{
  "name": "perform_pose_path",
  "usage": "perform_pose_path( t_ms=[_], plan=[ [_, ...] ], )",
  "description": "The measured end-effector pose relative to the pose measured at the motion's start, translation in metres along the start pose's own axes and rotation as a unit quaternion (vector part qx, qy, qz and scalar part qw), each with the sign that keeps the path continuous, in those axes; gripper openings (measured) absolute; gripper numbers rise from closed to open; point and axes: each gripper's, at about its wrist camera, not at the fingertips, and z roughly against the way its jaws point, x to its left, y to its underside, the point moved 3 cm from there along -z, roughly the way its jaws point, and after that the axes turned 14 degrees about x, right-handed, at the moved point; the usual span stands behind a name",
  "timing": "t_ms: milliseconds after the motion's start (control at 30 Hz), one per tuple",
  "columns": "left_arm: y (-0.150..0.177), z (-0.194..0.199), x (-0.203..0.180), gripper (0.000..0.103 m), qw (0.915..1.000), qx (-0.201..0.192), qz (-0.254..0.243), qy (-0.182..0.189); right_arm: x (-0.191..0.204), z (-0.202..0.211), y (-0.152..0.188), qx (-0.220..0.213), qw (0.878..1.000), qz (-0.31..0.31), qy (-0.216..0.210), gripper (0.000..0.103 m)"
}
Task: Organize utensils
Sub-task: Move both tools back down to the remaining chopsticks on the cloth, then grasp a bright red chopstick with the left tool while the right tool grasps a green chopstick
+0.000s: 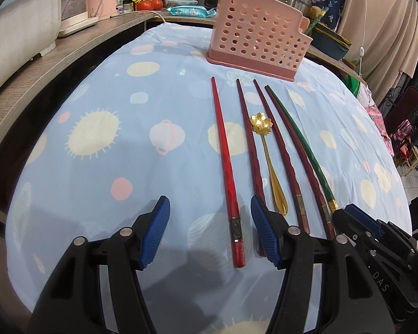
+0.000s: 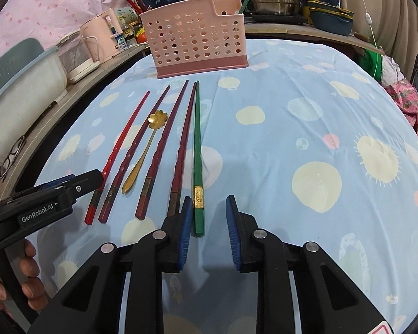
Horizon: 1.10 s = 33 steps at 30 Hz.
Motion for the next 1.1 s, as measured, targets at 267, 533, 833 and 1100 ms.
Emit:
perform_pose_path(
  t_ms=[267, 533, 833, 1100],
  plan=[
    [0.006, -0.001, -0.005, 0.055, 0.9999, -0.004, -0.011, -0.008, -0.001, -0.001, 0.001, -0.001, 1.000, -0.001, 0.000, 0.018],
    [0.012, 0.000, -0.007, 0.045, 0.9995, -0.010, -0.023, -0.018, -0.004, 0.000, 0.002, -0.003, 1.000, -0.002, 0.000, 0.014],
    [0.019, 0.002, -0.008, 0.027, 0.9994, -0.014, -0.028, -0.012, -0.004, 0.000, 0.003, -0.003, 1.000, -0.002, 0.000, 0.011],
    [0.020, 0.002, -0.009, 0.008, 0.9995, -0.010, -0.028, 0.006, -0.006, 0.001, 0.006, -0.005, 1.000, 0.001, 0.000, 0.008]
  ],
)
